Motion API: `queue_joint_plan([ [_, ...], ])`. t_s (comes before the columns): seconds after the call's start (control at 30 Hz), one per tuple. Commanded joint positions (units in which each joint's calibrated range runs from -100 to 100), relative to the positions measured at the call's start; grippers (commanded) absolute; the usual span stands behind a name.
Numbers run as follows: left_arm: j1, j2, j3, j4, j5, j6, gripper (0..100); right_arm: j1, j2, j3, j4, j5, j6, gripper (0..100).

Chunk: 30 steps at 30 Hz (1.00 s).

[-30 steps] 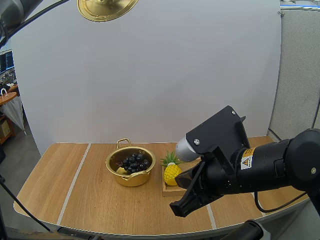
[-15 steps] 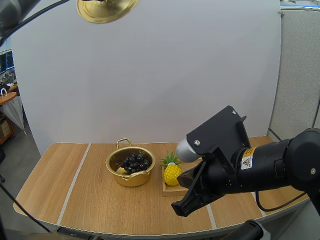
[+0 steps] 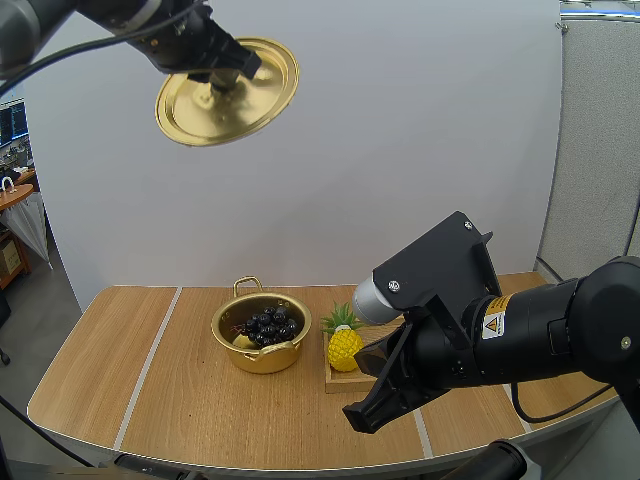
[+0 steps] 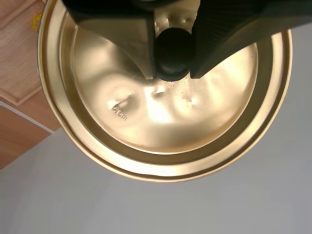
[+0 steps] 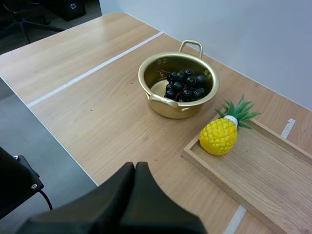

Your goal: Open the pot, put the grape inside, and close it

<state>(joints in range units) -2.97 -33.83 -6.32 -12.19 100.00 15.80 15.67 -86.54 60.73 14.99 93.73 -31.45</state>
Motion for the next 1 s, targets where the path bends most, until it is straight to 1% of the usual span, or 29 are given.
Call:
queue_joint_plan([
  [0.0, -0.06, 0.3, 6.7, -1.4, 0.0, 1.3, 0, -0.2, -0.5, 0.1, -0.3, 0.0, -0.1, 0],
  [0.17, -0.06, 1.4, 15.9, -6.3, 0.0, 5.2, 0, -0.2, -0.5, 0.1, -0.3, -0.1, -0.1, 0],
  [0.3, -0.06, 4.1, 22.6, -6.4, 0.0, 7.0, 0, -0.2, -0.5, 0.1, -0.3, -0.1, -0.1, 0],
  [0.43, -0.06, 8.8, 26.6, -6.4, -1.9, 8.9, 0, -0.2, -0.5, 0.1, -0.3, -0.1, -0.1, 0],
  [0.83, -0.06, 24.7, 27.9, -6.0, -16.0, 11.7, 0, -0.2, -0.5, 0.1, -0.3, -0.1, -0.1, 0],
  [0.97, -0.06, 28.9, 27.9, -5.8, -18.8, 11.9, 0, -0.2, -0.5, 0.1, -0.3, -0.1, -0.1, 0],
])
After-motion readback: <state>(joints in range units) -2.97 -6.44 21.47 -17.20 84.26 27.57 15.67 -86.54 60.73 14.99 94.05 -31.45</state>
